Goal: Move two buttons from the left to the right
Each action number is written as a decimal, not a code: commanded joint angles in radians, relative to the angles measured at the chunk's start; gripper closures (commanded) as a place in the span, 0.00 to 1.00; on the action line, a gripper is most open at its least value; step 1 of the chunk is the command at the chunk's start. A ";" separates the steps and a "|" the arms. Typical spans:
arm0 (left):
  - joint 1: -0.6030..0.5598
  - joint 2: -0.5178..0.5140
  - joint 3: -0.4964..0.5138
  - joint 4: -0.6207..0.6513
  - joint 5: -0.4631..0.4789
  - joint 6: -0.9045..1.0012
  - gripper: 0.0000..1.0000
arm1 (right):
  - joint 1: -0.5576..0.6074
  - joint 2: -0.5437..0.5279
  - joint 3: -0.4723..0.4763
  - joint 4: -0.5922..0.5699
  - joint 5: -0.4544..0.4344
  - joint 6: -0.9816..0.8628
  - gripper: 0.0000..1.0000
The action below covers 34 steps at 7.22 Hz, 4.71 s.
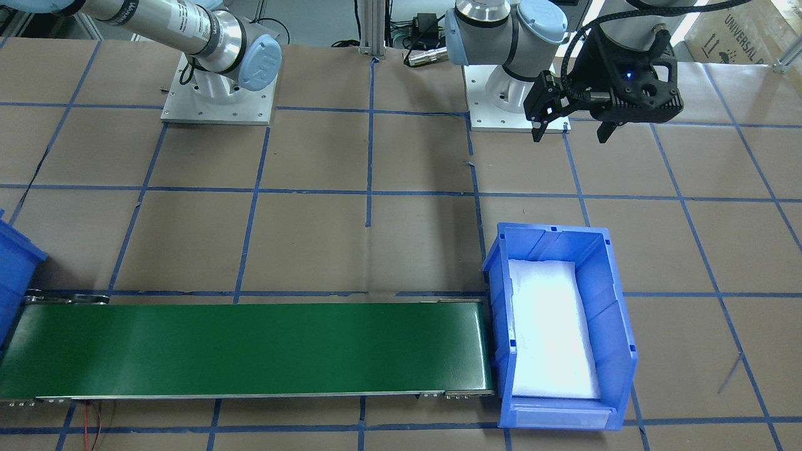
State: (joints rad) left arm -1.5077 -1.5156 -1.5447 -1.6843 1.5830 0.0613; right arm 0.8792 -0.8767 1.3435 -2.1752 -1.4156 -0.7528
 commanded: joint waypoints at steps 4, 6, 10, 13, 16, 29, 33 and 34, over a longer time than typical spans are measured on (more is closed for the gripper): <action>0.001 0.000 0.000 0.000 0.000 0.000 0.00 | 0.000 -0.201 0.086 0.110 -0.028 0.029 0.00; 0.001 0.000 0.000 0.000 0.002 0.000 0.00 | -0.002 -0.310 0.097 0.231 -0.118 0.029 0.00; 0.000 0.000 0.000 0.000 0.000 -0.005 0.00 | 0.094 -0.508 0.135 0.480 -0.128 0.226 0.00; 0.000 0.000 0.000 0.000 0.000 -0.005 0.00 | 0.338 -0.512 0.135 0.477 -0.151 0.450 0.00; 0.001 0.000 0.000 0.000 0.002 -0.005 0.00 | 0.583 -0.584 0.144 0.497 -0.180 0.730 0.00; -0.009 0.003 -0.002 -0.008 0.000 -0.009 0.00 | 0.739 -0.597 0.235 0.466 -0.198 0.797 0.00; -0.009 0.002 -0.003 -0.005 0.000 -0.008 0.00 | 0.747 -0.596 0.236 0.460 -0.197 0.808 0.00; -0.009 0.002 -0.003 -0.003 0.000 -0.008 0.00 | 0.747 -0.596 0.236 0.462 -0.200 0.808 0.00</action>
State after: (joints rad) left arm -1.5171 -1.5134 -1.5475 -1.6891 1.5828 0.0535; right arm 1.6253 -1.4733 1.5798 -1.7135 -1.6120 0.0551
